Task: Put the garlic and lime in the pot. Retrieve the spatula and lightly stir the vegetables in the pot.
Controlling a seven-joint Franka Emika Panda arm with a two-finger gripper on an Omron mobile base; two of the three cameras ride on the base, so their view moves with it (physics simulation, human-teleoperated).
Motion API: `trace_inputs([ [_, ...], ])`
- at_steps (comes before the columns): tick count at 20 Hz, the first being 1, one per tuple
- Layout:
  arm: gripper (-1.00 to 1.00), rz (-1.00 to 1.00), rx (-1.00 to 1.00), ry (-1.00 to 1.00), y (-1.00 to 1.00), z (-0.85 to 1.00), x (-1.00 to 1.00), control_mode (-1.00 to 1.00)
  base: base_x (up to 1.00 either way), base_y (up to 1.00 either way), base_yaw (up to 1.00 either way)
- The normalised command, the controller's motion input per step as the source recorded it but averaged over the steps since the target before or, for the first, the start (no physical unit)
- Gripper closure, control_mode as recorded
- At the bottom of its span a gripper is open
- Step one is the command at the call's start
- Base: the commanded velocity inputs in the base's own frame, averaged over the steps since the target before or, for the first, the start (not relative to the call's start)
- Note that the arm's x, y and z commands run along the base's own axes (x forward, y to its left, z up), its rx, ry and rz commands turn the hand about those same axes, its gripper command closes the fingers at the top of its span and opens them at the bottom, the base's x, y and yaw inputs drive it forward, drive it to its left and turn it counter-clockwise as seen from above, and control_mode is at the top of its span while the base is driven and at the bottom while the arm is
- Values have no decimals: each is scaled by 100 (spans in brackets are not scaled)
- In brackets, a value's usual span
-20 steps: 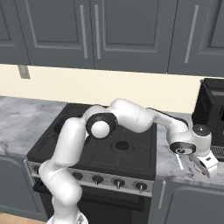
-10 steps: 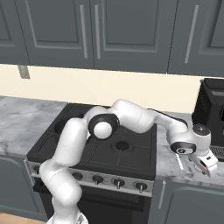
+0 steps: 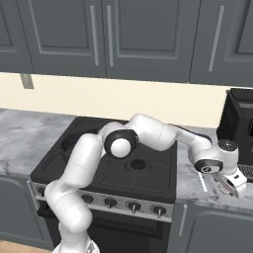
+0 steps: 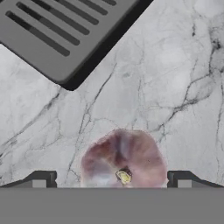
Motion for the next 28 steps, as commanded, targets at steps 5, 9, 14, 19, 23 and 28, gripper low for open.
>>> trace_inputs([
  [5,-100,0,0,1,-14,-24,0,-100,0,0,0],
  [9,-100,0,0,0,0,-4,0,-100,0,0,0],
  [14,100,0,0,0,0,0,0,-100,0,0,0],
  [19,100,2,0,-2,4,11,-30,-100,0,0,0],
  [23,100,9,0,-11,42,61,-91,-100,0,0,0],
  [28,100,16,-7,-4,85,86,-46,-100,0,0,0],
])
